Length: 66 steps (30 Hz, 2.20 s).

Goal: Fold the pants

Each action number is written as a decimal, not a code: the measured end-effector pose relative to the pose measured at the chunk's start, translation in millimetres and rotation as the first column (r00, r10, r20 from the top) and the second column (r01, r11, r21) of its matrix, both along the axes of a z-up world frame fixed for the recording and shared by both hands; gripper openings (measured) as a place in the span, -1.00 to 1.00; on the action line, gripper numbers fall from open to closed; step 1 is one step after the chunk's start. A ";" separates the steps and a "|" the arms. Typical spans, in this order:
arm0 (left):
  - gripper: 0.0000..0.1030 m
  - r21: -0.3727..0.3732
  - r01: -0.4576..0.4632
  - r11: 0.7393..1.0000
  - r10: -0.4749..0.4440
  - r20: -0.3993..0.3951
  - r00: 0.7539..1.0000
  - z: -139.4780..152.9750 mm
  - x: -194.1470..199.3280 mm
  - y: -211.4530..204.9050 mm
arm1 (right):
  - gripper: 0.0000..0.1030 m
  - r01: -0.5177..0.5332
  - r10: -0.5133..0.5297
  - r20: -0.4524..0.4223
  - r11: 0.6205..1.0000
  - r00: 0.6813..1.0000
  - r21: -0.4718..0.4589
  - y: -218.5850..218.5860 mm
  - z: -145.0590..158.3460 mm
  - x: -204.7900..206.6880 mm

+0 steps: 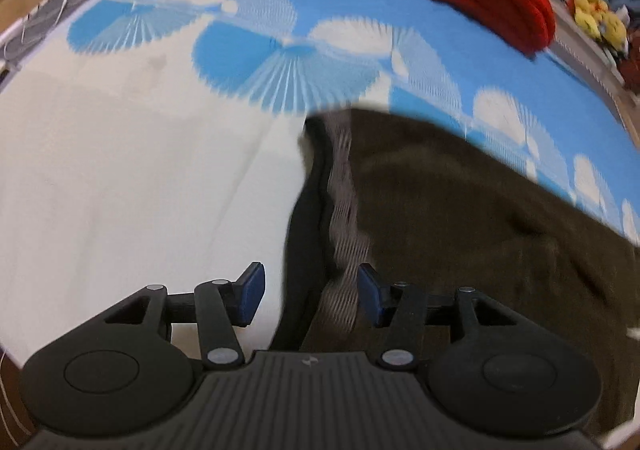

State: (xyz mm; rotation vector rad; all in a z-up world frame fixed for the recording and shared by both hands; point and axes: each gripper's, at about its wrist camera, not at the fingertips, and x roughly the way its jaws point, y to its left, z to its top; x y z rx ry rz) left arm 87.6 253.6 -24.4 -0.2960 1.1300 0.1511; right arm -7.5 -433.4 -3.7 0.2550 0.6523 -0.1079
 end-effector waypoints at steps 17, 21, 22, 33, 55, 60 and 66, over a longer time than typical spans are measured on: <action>0.29 0.016 0.259 0.966 -0.248 -0.235 0.940 -78.6 1.2 -21.9 | -0.20 -0.008 -0.013 -0.129 0.986 0.992 -0.164 -7.2 -26.8 12.8; 0.12 0.092 0.416 0.905 -0.385 -0.244 0.890 -86.5 -11.3 -41.7 | -0.20 -0.010 -0.018 -0.147 0.983 0.989 -0.185 -5.4 -30.4 15.7; -0.13 0.094 0.434 0.896 -0.404 -0.234 0.884 -86.3 -13.9 -42.5 | -0.20 -0.010 -0.019 -0.149 0.982 0.989 -0.189 -4.3 -30.9 16.0; -0.85 0.107 0.437 0.893 -0.424 -0.128 0.897 -58.2 -38.8 -19.6 | -0.20 -0.026 -0.005 -0.155 0.979 0.988 -0.202 12.7 -28.3 20.7; -0.17 0.144 0.670 0.728 -0.646 -0.185 0.741 -63.6 -49.9 -60.2 | -0.20 -0.064 0.032 -0.155 0.976 0.987 -0.209 31.8 -28.0 35.1; -0.22 0.177 0.722 0.669 -0.669 -0.277 0.689 -76.1 -55.4 -71.7 | -0.20 -0.037 0.011 -0.140 0.981 0.990 -0.188 23.9 -25.0 31.1; -0.21 0.151 0.598 0.788 -0.589 -0.104 0.802 -43.3 -36.8 -60.2 | -0.20 -0.005 -0.011 -0.115 0.990 0.993 -0.143 6.9 -21.9 25.7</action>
